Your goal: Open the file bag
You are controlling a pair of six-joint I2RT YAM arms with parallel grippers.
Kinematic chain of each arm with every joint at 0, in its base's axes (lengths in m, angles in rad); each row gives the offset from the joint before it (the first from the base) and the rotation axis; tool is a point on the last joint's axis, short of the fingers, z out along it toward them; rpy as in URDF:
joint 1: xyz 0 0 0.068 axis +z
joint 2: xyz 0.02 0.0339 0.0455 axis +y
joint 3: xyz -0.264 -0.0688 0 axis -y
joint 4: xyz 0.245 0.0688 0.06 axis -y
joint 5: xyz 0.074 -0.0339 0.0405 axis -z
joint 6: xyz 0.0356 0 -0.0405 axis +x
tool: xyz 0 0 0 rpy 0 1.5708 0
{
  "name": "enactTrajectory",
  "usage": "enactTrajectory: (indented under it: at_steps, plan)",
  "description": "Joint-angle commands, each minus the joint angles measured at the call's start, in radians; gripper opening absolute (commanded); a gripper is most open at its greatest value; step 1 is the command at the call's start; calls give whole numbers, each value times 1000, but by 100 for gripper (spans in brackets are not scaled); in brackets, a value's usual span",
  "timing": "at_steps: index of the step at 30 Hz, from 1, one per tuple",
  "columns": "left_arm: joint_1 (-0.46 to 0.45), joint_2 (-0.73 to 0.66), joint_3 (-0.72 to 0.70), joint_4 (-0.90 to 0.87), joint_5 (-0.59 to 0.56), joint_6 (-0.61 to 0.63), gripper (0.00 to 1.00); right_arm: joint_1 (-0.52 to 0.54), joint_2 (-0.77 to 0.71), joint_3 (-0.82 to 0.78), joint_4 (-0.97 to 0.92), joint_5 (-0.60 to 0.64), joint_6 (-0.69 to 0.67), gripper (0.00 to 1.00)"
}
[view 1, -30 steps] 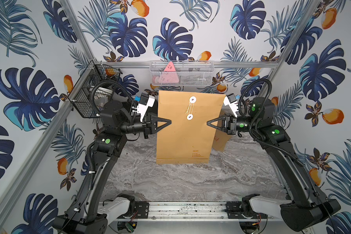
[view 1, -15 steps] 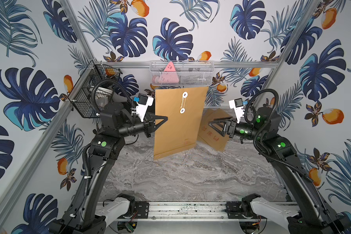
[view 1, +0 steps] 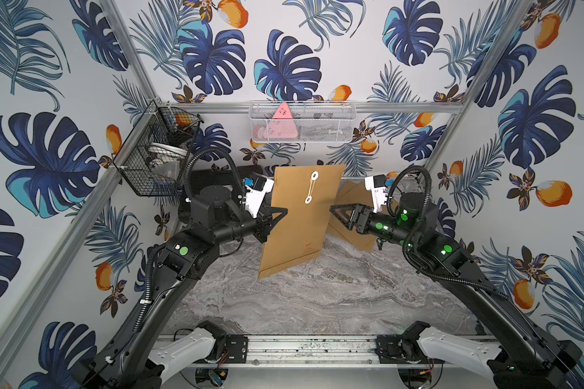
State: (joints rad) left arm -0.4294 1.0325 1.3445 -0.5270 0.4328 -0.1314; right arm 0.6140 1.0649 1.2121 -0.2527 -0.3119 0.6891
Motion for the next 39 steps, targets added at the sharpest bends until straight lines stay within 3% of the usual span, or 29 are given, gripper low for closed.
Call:
enactTrajectory:
  at_steps: [1, 11, 16, 30, 39]
  plan:
    - [-31, -13, -20, 24, -118, 25, 0, 1, 13, 17, 97, -25, 162, 69]
    - [-156, 24, -64, 97, -221, 4, 0, 9, 78, -43, 242, -65, 287, 52]
    - [-195, 52, -56, 94, -246, 21, 0, 10, 95, -41, 275, -106, 299, 50]
    - [-229, 78, -28, 89, -247, 39, 0, 10, 125, -39, 230, -96, 291, 47]
    - [-236, 77, -25, 84, -247, 41, 0, 9, 124, -36, 225, -91, 275, 37]
